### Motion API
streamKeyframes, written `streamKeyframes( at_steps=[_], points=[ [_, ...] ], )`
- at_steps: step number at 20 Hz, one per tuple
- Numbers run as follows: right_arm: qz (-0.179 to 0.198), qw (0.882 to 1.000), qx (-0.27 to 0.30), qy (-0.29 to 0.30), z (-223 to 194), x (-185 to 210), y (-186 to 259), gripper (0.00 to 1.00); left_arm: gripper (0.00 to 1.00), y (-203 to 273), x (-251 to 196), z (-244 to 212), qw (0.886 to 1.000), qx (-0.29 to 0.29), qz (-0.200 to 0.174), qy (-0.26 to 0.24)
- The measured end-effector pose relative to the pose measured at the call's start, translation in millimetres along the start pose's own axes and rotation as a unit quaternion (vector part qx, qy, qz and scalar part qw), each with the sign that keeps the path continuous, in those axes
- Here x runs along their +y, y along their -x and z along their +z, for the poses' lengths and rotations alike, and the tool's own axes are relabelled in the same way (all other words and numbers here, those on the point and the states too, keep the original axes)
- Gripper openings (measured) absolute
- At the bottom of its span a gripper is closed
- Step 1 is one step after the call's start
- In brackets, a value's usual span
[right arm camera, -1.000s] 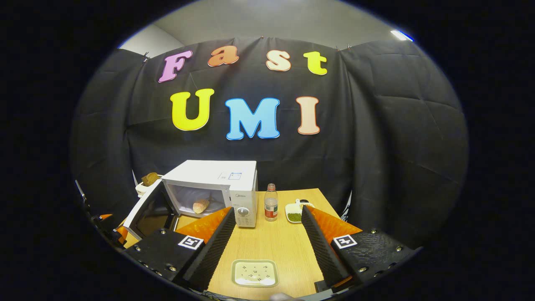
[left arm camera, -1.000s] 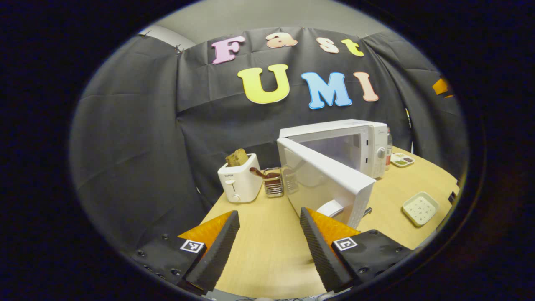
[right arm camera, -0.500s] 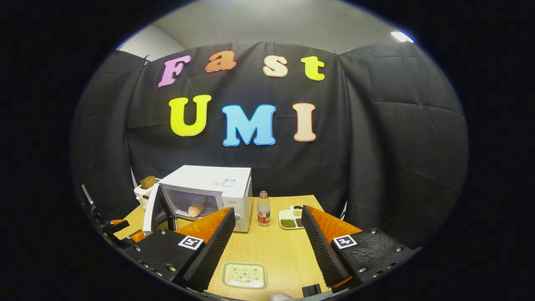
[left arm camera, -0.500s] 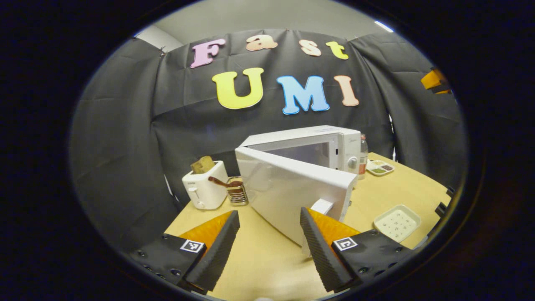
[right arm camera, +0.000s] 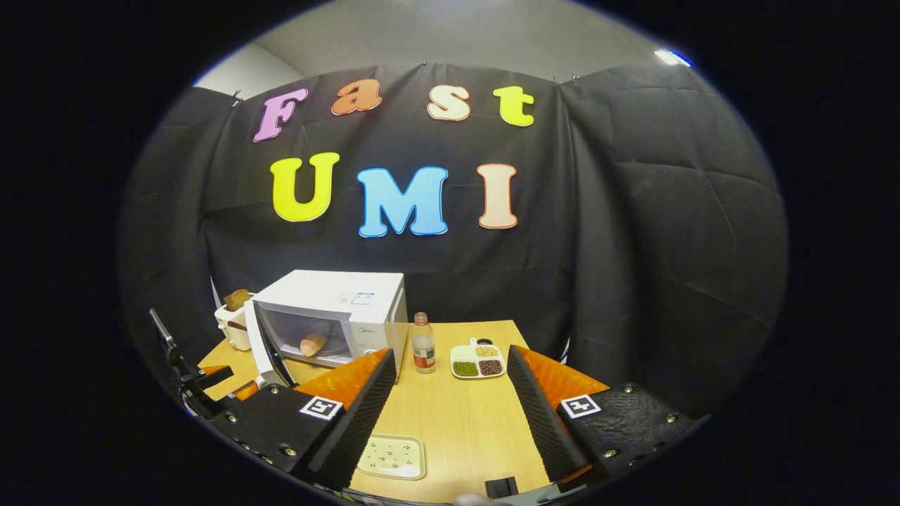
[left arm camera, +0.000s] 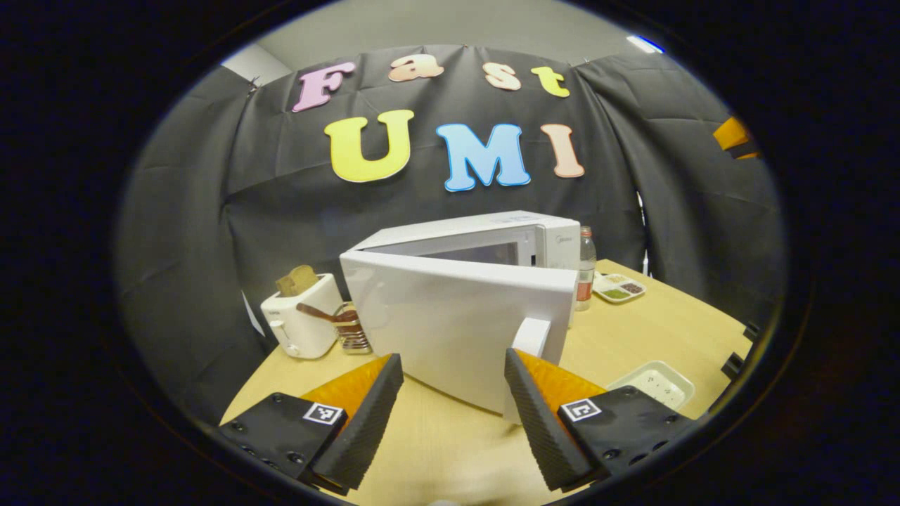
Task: Open the microwave oven with the left hand, put the food in, and close the microwave oven.
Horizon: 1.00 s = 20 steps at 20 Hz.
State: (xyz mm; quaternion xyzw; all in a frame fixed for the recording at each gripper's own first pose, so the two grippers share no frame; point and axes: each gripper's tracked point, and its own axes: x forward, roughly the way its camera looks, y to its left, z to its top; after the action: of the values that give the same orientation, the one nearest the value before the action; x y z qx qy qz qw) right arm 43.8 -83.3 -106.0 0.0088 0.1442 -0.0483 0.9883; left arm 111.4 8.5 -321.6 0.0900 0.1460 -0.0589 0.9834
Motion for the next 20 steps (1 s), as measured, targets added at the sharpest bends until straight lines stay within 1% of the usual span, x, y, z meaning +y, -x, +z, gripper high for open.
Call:
streamKeyframes(
  at_steps=[1,3,4,7,8,10,11,12,13,19,20],
  points=[
    [-0.006,1.0,0.007,-0.001,-3,-6,-2,0.97,0.99,-7,-5,1,1.0,-0.001,-0.003,-0.002],
    [-0.013,1.0,0.016,-0.004,-14,-14,-5,0.97,0.94,-22,-16,2,1.0,0.0,-0.01,-0.004],
    [-0.017,1.0,0.019,-0.006,-16,-20,-6,0.97,0.99,-30,-21,4,1.0,0.001,-0.014,-0.005],
    [-0.031,0.999,0.025,-0.012,-21,-36,-6,0.97,0.99,-51,-38,12,1.0,-0.002,-0.028,-0.008],
    [-0.033,0.999,0.026,-0.014,-22,-38,-7,0.97,0.97,-58,-43,16,0.999,-0.003,-0.032,-0.01],
    [-0.043,0.999,0.026,-0.017,-22,-46,-11,0.97,0.97,-76,-53,22,0.999,-0.008,-0.044,-0.017],
    [-0.047,0.998,0.028,-0.02,-22,-49,-13,0.97,0.99,-82,-59,22,0.999,-0.007,-0.049,-0.019],
    [-0.051,0.998,0.03,-0.023,-24,-51,-13,0.97,0.96,-89,-64,23,0.998,-0.006,-0.054,-0.02],
    [-0.055,0.998,0.031,-0.023,-25,-54,-15,0.97,0.96,-96,-69,26,0.998,-0.008,-0.06,-0.021],
    [-0.077,0.996,0.036,-0.031,-22,-66,-22,0.97,0.96,-136,-84,35,0.997,-0.012,-0.071,-0.029],
    [-0.083,0.995,0.037,-0.03,-23,-68,-24,0.97,0.98,-143,-85,37,0.997,-0.014,-0.074,-0.031]
  ],
)
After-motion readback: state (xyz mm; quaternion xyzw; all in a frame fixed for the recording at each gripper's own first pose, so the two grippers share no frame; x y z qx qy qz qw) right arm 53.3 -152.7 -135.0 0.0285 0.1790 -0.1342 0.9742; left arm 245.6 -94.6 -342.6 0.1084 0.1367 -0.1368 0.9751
